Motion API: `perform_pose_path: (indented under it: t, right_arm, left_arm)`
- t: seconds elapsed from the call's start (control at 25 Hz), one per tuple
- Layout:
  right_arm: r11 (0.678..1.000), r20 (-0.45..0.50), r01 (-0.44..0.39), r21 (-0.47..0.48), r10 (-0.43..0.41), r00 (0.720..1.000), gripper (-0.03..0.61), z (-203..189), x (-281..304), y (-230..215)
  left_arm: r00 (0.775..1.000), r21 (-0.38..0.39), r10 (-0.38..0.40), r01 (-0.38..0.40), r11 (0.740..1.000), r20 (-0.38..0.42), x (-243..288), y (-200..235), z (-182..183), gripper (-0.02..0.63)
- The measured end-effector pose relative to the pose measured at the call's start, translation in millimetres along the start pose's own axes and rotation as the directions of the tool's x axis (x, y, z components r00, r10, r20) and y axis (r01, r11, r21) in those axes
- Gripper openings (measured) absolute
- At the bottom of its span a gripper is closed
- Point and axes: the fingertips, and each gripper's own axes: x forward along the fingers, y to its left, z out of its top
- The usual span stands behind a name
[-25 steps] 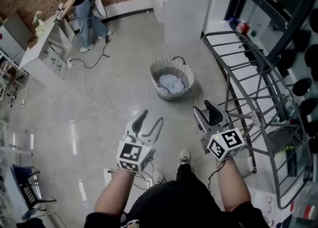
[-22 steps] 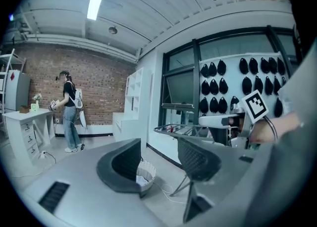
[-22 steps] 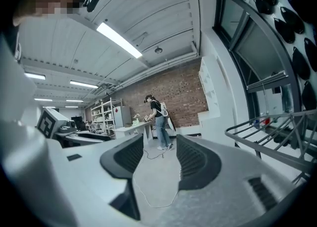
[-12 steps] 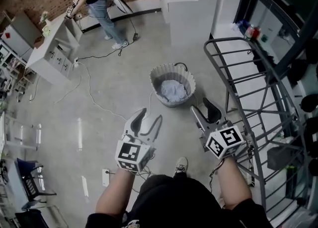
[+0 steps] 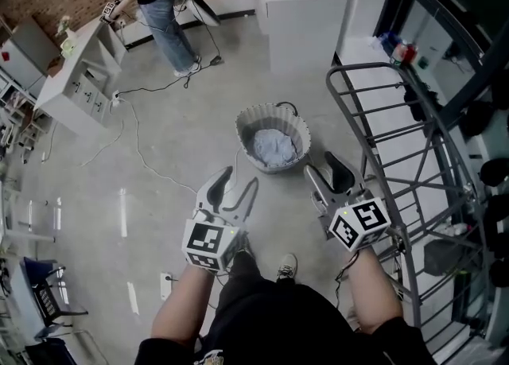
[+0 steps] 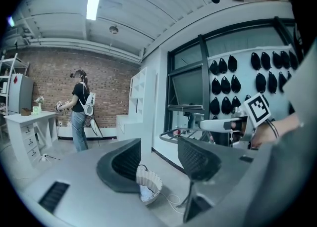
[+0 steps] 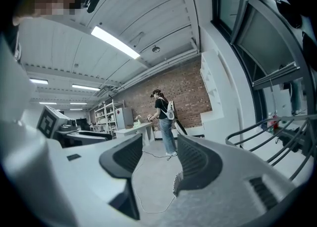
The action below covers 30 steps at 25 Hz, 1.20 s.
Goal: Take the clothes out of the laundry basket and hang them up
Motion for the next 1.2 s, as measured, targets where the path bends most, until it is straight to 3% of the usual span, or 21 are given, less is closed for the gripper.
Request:
perform_pose_path:
  t: [0.64,1.2]
  right_arm:
    - [0.984,-0.016,0.174,-0.027,-0.174,0.985,0.233,15.5,147.8,22.1]
    - [0.978,-0.021,0.206,-0.038,-0.207,0.978,0.234,22.2,209.3,-9.6]
  left_arm:
    - [0.984,-0.019,-0.177,0.177,0.984,0.010,69.6,157.4,13.4,0.212]
    - [0.976,-0.025,-0.218,0.218,0.976,-0.005,130.3,195.8,10.0,0.212]
